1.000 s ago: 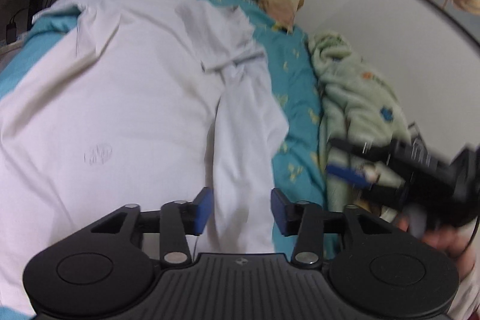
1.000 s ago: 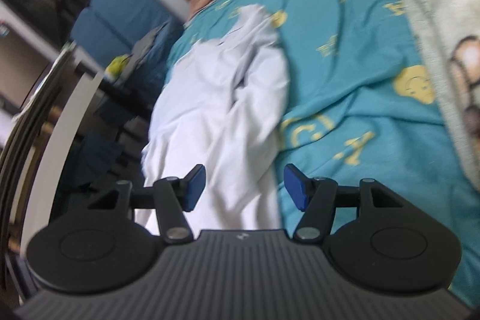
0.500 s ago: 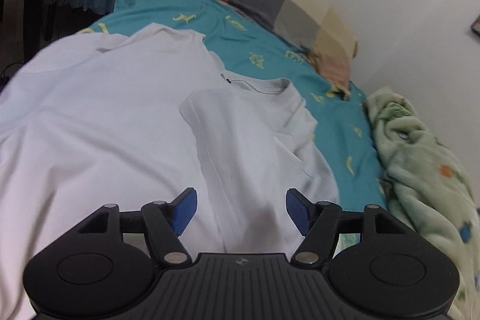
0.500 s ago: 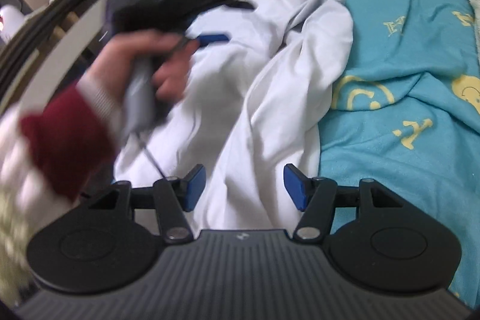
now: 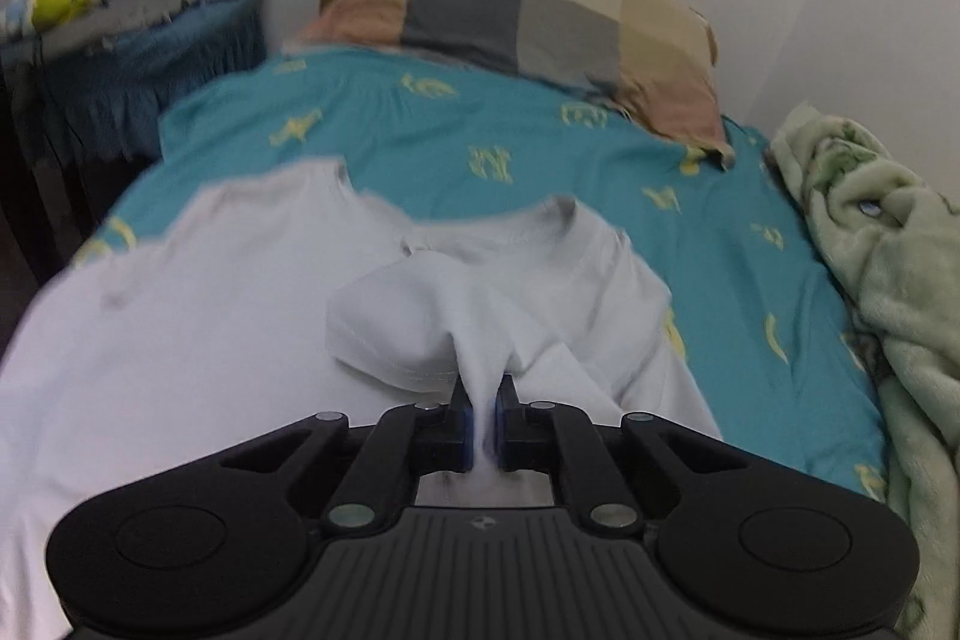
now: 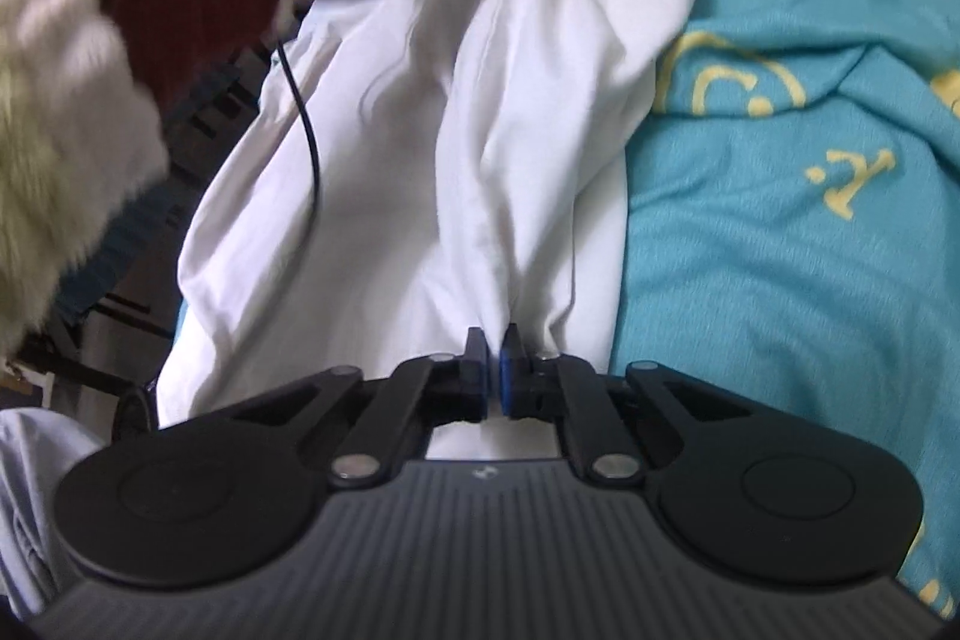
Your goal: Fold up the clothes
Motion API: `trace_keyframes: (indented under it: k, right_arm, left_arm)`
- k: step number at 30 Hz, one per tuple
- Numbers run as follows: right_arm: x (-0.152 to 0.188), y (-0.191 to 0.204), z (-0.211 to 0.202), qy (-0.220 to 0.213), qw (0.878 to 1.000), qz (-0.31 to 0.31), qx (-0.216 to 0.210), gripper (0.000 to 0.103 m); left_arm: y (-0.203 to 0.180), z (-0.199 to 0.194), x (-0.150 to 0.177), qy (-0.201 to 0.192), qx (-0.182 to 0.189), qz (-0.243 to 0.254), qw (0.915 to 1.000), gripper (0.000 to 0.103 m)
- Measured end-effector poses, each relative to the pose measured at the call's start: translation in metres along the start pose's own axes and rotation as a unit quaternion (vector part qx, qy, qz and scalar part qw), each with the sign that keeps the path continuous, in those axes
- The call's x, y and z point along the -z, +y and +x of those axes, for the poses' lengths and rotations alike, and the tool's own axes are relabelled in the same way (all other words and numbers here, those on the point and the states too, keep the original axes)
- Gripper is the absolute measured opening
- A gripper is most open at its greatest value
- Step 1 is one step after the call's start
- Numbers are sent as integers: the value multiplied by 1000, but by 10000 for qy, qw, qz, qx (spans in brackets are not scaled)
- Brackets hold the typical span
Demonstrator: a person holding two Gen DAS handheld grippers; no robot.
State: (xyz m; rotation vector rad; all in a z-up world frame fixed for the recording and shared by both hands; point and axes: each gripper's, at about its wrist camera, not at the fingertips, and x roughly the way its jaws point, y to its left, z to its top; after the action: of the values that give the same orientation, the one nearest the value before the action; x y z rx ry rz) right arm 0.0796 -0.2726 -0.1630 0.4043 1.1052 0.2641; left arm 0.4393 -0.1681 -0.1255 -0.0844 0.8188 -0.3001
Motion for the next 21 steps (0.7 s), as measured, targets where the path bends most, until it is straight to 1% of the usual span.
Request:
trace_keyframes:
  k: [3, 5, 6, 8, 9, 10, 11, 12, 13, 15, 19, 20, 21]
  right_arm:
    - [1, 0, 8, 185, 9998, -14, -26, 6]
    - [1, 0, 12, 254, 9997, -4, -40, 6]
    - [1, -1, 13, 262, 9996, 10, -59, 5]
    - [-1, -4, 15, 256, 9996, 63, -112, 5]
    - [-2, -6, 15, 236, 9995, 123, -145, 5]
    - [-3, -7, 15, 214, 9995, 176, -175, 6]
    - [-5, -7, 15, 183, 9994, 206, -191, 6]
    - [-6, -7, 14, 156, 9995, 212, -183, 7]
    - [-7, -6, 12, 118, 9997, 182, -149, 7]
    - [-8, -2, 8, 34, 9999, 85, -60, 9]
    - [-7, 1, 0, -106, 9999, 18, -28, 10]
    - [-6, 2, -3, -158, 9999, 8, -21, 11]
    - [-6, 4, -6, -210, 9998, -2, -15, 16]
  left_arm:
    - [0, 14, -8, 158, -309, 186, 9992, 7]
    - [3, 28, 0, 256, -481, 373, 9978, 7]
    - [6, 36, 4, 318, -526, 377, 9974, 7]
    - [16, 45, 14, 436, -451, 224, 9978, 8]
    - [20, 44, 16, 406, -368, 183, 9983, 9]
    - [21, 39, 16, 361, -306, 192, 9987, 15]
    - [22, 32, 16, 360, -289, 205, 9987, 21]
    - [24, 25, 16, 360, -273, 218, 9987, 31]
    - [25, 16, 15, 396, -251, 198, 9987, 34]
    - [30, -6, 16, 439, -134, 133, 9989, 35]
    - [46, -74, 27, 234, 91, -4, 9997, 48]
    - [52, -93, 32, 181, 134, -38, 9997, 48]
    - [57, -111, 38, 133, 132, -45, 9998, 50]
